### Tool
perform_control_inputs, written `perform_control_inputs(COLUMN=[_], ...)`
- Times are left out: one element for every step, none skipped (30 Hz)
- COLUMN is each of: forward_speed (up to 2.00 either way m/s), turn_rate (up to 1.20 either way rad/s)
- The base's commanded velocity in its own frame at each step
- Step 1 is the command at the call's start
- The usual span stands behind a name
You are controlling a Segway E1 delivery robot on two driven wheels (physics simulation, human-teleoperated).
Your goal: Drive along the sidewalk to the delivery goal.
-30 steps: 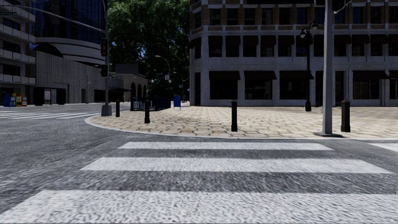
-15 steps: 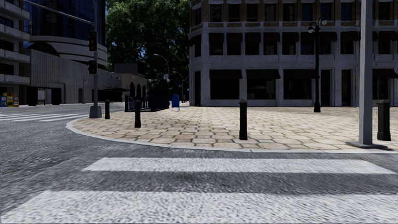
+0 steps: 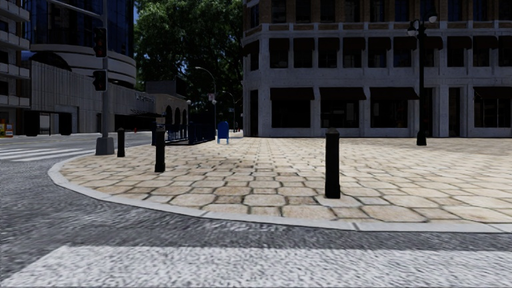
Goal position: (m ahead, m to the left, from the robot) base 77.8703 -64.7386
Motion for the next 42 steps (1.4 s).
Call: perform_control_inputs(forward_speed=[2.00, 2.00, 2.00, 2.00, 2.00, 2.00, 2.00, 2.00, 2.00, 2.00, 2.00, 2.00, 2.00, 2.00, 2.00, 2.00, 2.00, 2.00, 2.00, 2.00, 2.00, 1.91, 1.76, 1.76, 1.63, 1.55, 1.52, 1.52, 1.51, 1.50, 1.50, 1.50, 1.49, 1.48, 1.48, 1.40, 1.36, 1.33, 1.33, 1.32, 1.32, 1.32], turn_rate=[0.00, 0.00, 0.00, 0.00, 0.00, 0.00, 0.00, 0.00, 0.00, 0.00, 0.00, 0.00, 0.00, 0.00, 0.00, 0.00, 0.00, 0.00, 0.00, -0.02, -0.02, -0.05, -0.09, -0.09, -0.14, -0.23, -0.30, -0.30, -0.32, -0.32, -0.20, -0.20, 0.00, 0.00, 0.00, 0.00, 0.00, 0.00, 0.00, 0.00, 0.00, 0.00])
